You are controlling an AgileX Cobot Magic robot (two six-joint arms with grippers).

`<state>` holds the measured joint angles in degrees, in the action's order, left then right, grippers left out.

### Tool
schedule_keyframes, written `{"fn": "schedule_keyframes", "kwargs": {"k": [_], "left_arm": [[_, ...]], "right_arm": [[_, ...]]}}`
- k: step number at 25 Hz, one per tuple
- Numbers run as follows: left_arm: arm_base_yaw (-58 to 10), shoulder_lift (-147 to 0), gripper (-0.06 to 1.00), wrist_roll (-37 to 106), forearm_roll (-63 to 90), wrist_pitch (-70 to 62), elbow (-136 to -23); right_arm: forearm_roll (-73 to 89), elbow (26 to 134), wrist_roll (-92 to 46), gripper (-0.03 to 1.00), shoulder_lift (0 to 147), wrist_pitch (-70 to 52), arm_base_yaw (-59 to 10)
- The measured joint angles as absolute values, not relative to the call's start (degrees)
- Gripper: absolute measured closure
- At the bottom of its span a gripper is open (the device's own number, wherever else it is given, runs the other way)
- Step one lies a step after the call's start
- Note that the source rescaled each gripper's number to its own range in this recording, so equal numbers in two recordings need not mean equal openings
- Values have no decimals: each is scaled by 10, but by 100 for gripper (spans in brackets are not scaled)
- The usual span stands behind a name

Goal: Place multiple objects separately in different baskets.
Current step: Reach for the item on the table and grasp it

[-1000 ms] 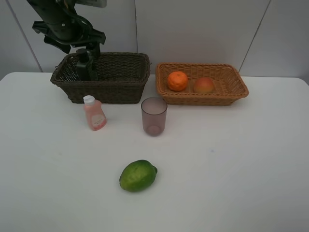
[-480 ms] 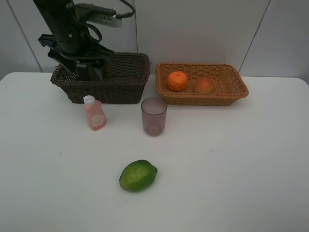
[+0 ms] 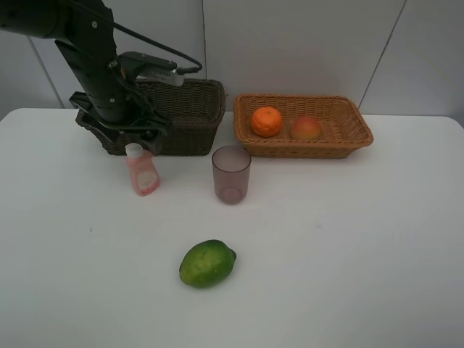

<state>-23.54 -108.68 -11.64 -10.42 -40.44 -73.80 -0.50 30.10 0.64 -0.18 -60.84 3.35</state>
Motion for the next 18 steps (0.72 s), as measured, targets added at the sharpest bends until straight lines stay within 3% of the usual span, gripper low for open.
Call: {"fn": "schedule_keyframes", "kwargs": {"k": [18], "left_arm": [[-235, -1172, -3, -114, -114, -333, -734]], "right_arm": [[-5, 301, 6, -1, -2, -608, 33]]}}
